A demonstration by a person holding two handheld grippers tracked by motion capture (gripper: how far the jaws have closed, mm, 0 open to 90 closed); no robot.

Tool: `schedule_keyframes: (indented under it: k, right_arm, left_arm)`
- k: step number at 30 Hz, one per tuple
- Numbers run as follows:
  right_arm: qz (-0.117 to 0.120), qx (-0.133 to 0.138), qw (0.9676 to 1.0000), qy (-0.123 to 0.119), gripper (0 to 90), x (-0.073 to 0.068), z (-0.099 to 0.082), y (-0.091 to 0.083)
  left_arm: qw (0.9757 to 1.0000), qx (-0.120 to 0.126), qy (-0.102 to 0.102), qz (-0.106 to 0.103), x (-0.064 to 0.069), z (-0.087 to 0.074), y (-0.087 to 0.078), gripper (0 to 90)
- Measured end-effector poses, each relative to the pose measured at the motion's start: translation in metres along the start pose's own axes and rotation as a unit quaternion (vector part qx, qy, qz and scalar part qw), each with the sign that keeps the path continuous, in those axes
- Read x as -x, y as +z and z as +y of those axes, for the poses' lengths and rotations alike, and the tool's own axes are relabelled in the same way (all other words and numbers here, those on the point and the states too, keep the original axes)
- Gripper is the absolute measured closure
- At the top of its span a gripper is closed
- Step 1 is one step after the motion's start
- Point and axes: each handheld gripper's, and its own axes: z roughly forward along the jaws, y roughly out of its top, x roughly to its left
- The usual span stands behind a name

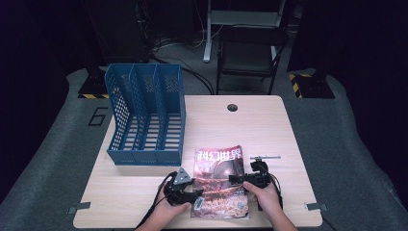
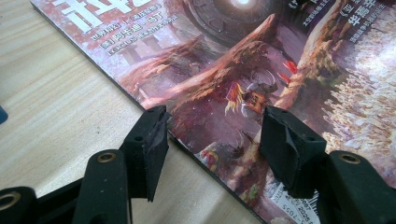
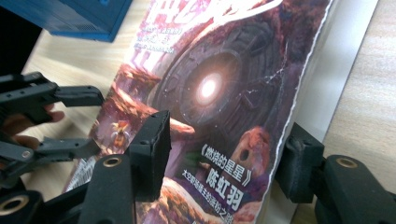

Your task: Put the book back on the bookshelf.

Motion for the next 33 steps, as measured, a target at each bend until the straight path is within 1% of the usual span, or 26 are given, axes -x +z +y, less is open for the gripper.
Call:
schedule_keyframes:
  k: [3, 5, 6, 9, 10, 11, 14, 15, 18, 20, 21, 22, 23, 24, 27, 28, 29, 30, 33]
  right_arm:
    - [0.011, 0.007, 0.9999, 0.001, 43.2, 0.0039, 0.0008, 0.0008]
    - [0.012, 0.006, 0.9999, 0.002, 43.9, 0.0042, 0.0008, 0.0007]
    - [0.01, 0.006, 0.9999, 0.004, 44.5, 0.0035, 0.0006, 0.0006]
    - [0.0, 0.004, 1.0, 0.002, 45.4, 0.0015, 0.0007, 0.0006]
    - [-0.004, 0.004, 1.0, -0.003, 46.2, 0.0011, 0.0007, 0.0008]
    - [-0.006, -0.002, 1.0, 0.004, 47.4, -0.0007, 0.0007, 0.0004]
    - [-0.007, -0.005, 0.9999, 0.006, 48.6, -0.001, 0.0007, 0.0001]
    - [-0.008, -0.004, 1.0, 0.0, 48.9, -0.0007, 0.0007, 0.0003]
    - [-0.019, -0.006, 0.9997, -0.014, 52.7, -0.0027, 0.0006, 0.0005]
    - [-0.023, -0.008, 0.9995, -0.017, 56.2, -0.002, 0.0009, 0.0004]
    - [-0.022, -0.009, 0.9996, -0.016, 57.4, -0.001, 0.0011, 0.0002]
    - [-0.022, -0.011, 0.9996, -0.015, 58.3, -0.0005, 0.0009, -0.0002]
    - [-0.022, -0.011, 0.9995, -0.017, 60.7, 0.0003, 0.001, -0.0005]
    - [-0.022, -0.011, 0.9995, -0.017, 60.7, 0.0003, 0.001, -0.0005]
    - [-0.025, -0.013, 0.9994, -0.021, 64.8, 0.0004, 0.001, -0.0011]
    - [-0.025, -0.013, 0.9994, -0.022, 65.9, 0.0009, 0.0011, -0.0014]
    - [-0.023, -0.013, 0.9994, -0.02, 67.0, 0.0009, 0.0012, -0.0016]
    - [-0.023, -0.014, 0.9995, -0.018, 67.7, 0.0009, 0.0013, -0.0021]
    - [-0.021, -0.012, 0.9995, -0.021, 70.0, 0.0017, 0.0014, -0.0022]
  left_arm:
    - [1.0, 0.0, 0.0, 0.001, 0.0, -0.0001, -0.0001, 41.4]
    - [1.0, 0.0, 0.0, 0.0, 0.0002, -0.0002, -0.0001, 41.4]
    - [1.0, 0.0, 0.0, 0.0, 0.0001, -0.0002, -0.0001, 41.4]
    - [1.0, 0.001, 0.0, 0.0, 0.0001, -0.0003, -0.0001, 41.4]
    - [1.0, 0.001, 0.0, 0.0, 0.0, -0.0003, -0.0001, 41.4]
    - [1.0, 0.001, 0.0, 0.0, 0.0001, -0.0003, -0.0001, 41.3]
    - [1.0, 0.0, 0.0, 0.0, -0.0001, -0.0001, -0.0001, 41.3]
    - [1.0, 0.0, 0.0, -0.001, -0.0001, -0.0001, 0.0, 41.3]
    - [1.0, 0.001, 0.003, 0.004, -0.0002, -0.0001, 0.0003, 41.3]
    - [1.0, 0.003, 0.0, 0.004, 0.0002, 0.0, 0.0006, 41.3]
    - [1.0, 0.003, 0.0, 0.004, 0.0002, 0.0, 0.0007, 41.3]
    - [1.0, -0.001, -0.004, -0.003, 0.0001, 0.0001, 0.0002, 41.3]
    - [1.0, -0.001, -0.004, -0.003, 0.0001, 0.0002, 0.0002, 41.2]
    - [1.0, 0.0, -0.004, -0.003, 0.0, 0.0002, 0.0002, 41.2]
    - [1.0, 0.003, -0.005, 0.0, 0.0004, -0.0001, 0.0008, 41.2]
    - [1.0, 0.0, -0.004, -0.003, 0.0001, 0.0001, 0.0003, 41.2]
    - [1.0, 0.003, -0.006, 0.001, 0.0006, 0.0, 0.0009, 41.2]
    - [1.0, 0.0, -0.005, 0.0, 0.0004, 0.0003, 0.0005, 41.2]
    - [1.0, -0.001, -0.005, 0.0, 0.0003, 0.0003, 0.0004, 41.2]
